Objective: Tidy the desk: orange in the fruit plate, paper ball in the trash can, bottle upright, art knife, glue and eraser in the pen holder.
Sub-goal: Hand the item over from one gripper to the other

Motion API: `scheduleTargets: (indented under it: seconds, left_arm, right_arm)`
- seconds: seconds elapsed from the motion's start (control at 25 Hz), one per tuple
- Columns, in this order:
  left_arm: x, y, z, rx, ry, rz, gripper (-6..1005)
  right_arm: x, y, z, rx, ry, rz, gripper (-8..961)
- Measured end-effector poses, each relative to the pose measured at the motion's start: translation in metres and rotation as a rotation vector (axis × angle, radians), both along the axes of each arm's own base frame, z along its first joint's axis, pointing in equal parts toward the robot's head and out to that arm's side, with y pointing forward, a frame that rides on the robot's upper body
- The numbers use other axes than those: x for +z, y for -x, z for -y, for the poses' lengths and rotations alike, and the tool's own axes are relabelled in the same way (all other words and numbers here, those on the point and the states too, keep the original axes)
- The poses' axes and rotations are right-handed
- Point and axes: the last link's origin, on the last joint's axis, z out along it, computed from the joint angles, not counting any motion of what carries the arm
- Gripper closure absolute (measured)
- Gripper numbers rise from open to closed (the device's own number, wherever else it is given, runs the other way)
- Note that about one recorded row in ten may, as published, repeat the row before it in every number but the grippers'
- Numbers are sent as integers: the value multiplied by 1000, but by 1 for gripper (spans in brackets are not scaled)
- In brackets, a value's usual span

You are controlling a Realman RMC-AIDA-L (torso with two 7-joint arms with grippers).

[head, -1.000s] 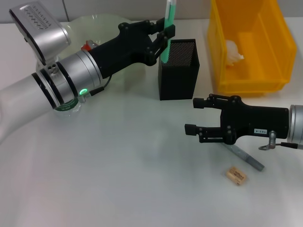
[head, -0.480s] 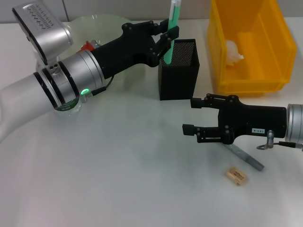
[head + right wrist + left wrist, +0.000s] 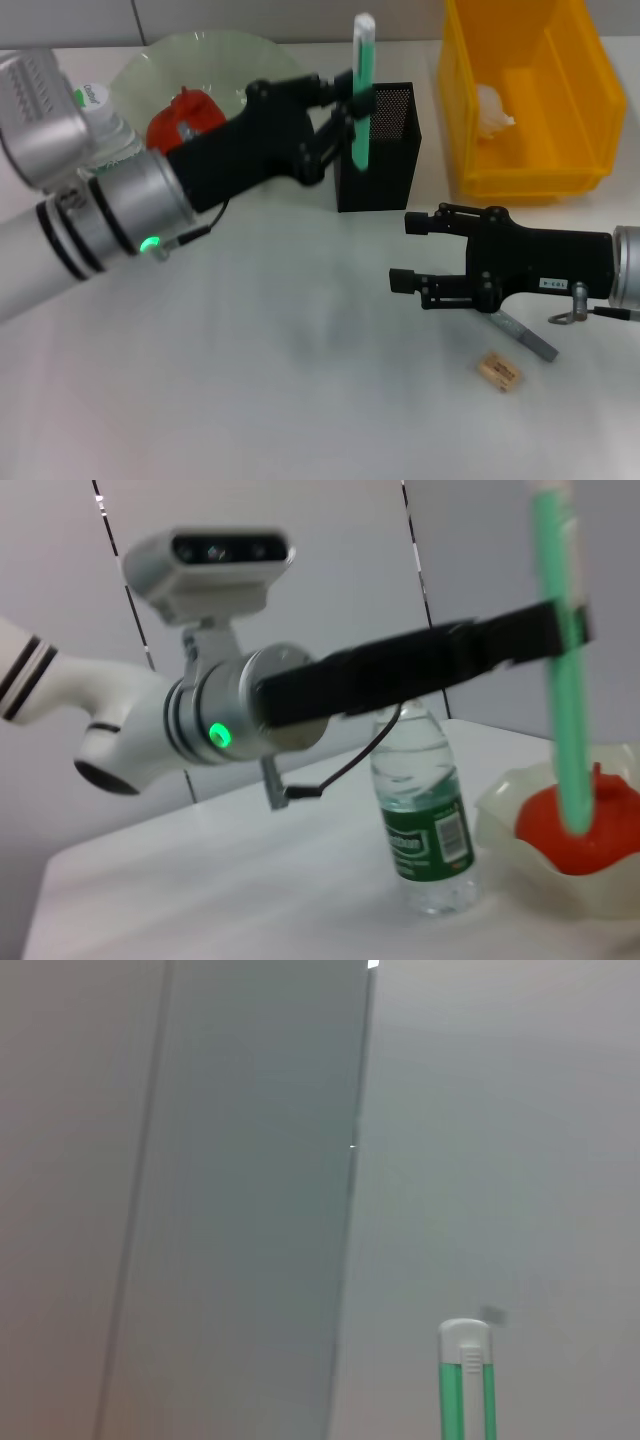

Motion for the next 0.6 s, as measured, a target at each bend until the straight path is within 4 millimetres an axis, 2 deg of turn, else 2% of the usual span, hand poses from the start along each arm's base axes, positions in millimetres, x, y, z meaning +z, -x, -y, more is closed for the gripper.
scheduleTargets:
  seconds: [0.12,0.36,0.6]
  left_arm:
    - [0,12,22,-25,49,-10,811]
    - [4,33,44,9,71,6,811]
    - [9,42,59,-30,143,-11,811]
  right_arm:
    - [6,-1,7,10,22,-27,141]
    - [21,-9,16,-4,41,-44,142]
    - [41,-16,25,0,42,-89,141]
